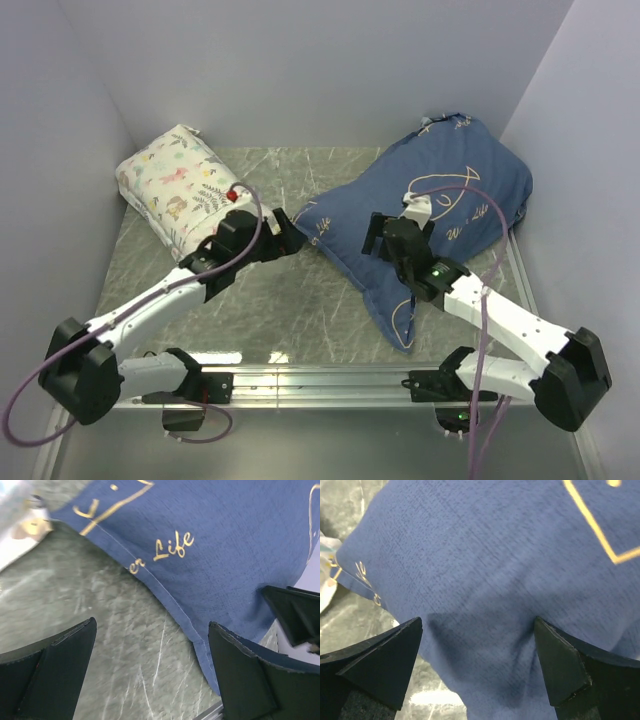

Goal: Remove the pillowcase from the pillow

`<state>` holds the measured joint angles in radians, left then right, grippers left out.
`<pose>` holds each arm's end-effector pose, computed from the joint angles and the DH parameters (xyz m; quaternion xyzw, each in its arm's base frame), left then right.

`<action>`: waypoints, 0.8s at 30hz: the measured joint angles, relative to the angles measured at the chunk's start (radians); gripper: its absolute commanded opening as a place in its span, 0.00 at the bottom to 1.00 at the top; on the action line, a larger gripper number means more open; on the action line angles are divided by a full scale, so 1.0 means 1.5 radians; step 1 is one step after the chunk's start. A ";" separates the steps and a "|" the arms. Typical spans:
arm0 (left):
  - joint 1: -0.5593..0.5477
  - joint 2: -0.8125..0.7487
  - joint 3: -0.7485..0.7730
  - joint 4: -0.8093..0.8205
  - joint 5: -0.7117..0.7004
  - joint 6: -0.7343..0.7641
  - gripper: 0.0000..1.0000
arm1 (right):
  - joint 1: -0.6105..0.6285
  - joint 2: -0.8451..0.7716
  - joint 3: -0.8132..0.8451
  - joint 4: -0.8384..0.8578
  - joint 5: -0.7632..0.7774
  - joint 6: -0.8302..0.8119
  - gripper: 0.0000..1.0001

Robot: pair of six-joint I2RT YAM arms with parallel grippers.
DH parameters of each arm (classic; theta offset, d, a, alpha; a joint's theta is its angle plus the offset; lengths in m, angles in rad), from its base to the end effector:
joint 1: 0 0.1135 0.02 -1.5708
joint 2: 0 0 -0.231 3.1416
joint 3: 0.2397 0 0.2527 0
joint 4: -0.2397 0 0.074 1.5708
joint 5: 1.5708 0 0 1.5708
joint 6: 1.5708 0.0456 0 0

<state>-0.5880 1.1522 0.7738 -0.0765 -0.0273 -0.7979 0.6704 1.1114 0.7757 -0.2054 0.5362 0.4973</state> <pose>0.2368 -0.1564 0.2371 -0.0960 0.8428 -0.3293 0.4147 0.2230 0.1471 0.2380 0.0574 0.8474 0.0694 0.5233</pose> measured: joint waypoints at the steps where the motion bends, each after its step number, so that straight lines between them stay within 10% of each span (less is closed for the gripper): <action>1: -0.009 0.016 0.001 0.012 -0.001 -0.001 0.99 | 0.000 -0.014 -0.006 -0.002 0.002 0.005 1.00; 9: -0.072 0.160 0.022 0.075 -0.014 0.003 0.99 | -0.011 -0.162 -0.074 -0.042 0.048 0.056 1.00; 24: -0.135 0.251 0.103 0.098 -0.039 0.024 0.99 | -0.388 -0.175 -0.137 0.006 -0.145 0.113 1.00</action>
<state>-0.7902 1.5280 0.9283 0.0704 -0.0864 -0.7616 0.0887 0.8482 0.5697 -0.1959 0.3191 0.6674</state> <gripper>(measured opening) 0.994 0.997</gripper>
